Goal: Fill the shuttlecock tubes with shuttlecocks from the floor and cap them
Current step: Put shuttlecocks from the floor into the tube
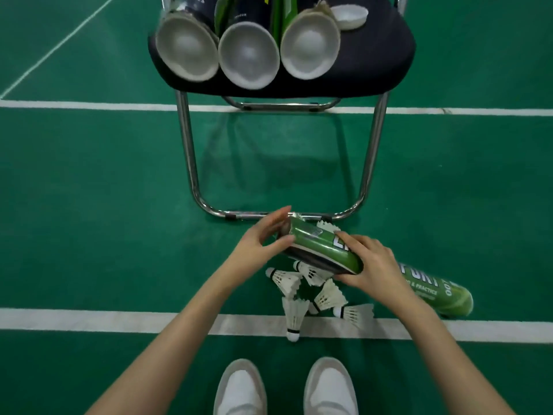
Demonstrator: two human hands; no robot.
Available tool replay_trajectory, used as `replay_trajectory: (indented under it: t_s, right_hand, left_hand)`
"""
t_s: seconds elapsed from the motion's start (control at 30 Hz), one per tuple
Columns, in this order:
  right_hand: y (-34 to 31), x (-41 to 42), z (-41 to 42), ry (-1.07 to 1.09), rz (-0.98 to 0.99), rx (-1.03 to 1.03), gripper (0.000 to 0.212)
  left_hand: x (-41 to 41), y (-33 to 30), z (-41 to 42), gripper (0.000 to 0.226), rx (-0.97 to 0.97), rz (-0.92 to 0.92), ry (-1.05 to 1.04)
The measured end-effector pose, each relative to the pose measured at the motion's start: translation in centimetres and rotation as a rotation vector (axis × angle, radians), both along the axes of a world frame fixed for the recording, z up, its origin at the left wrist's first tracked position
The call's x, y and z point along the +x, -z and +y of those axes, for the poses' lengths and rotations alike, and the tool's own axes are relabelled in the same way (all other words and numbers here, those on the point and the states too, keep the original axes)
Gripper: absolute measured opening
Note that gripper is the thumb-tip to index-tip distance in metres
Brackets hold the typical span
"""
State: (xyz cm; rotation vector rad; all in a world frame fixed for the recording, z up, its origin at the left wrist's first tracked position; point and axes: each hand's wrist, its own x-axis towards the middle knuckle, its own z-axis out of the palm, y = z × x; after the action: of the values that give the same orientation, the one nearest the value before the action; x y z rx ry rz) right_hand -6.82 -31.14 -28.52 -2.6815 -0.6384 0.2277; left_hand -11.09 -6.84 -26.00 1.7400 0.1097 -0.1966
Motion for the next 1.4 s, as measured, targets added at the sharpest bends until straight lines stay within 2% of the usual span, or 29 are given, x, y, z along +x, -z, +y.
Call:
replay_trajectory:
  t_s: [0.17, 0.37, 0.53, 0.63, 0.8, 0.93, 1.1, 1.4]
  right_hand:
    - [2.7, -0.1, -0.1, 0.015, 0.023, -0.035, 0.083]
    - [4.1, -0.8, -0.6, 0.1, 0.048, 0.065, 0.081]
    - [4.7, -1.8, -1.6, 0.147, 0.026, 0.062, 0.081]
    - [5.1, -2.6, -1.8, 0.133, 0.014, 0.071, 0.083]
    - [5.4, -3.0, -2.0, 0.148, 0.013, 0.054, 0.085]
    - [5.7, -3.2, -2.2, 0.151, 0.019, 0.033, 0.084]
    - [6.2, -3.4, -2.3, 0.148, 0.001, 0.016, 0.085]
    - [6.3, -3.6, -2.2, 0.14, 0.022, -0.008, 0.086]
  left_hand:
    - [-0.3, 4.3, -0.6, 0.058, -0.034, 0.041, -0.128]
    - [-1.6, 8.5, -0.5, 0.038, -0.006, 0.087, -0.246]
    - [-3.3, 11.8, -1.6, 0.027, 0.17, 0.127, -0.187]
    - [-3.7, 12.5, -2.1, 0.028, 0.333, 0.09, -0.072]
    - [-3.8, 13.7, -2.2, 0.054, 0.542, -0.024, 0.12]
    - [-3.5, 13.6, -1.9, 0.06, 0.669, -0.057, 0.198]
    - [-2.9, 13.9, -1.1, 0.048, 0.816, -0.194, 0.152]
    - [-2.6, 13.4, 0.6, 0.025, 0.936, -0.333, -0.036]
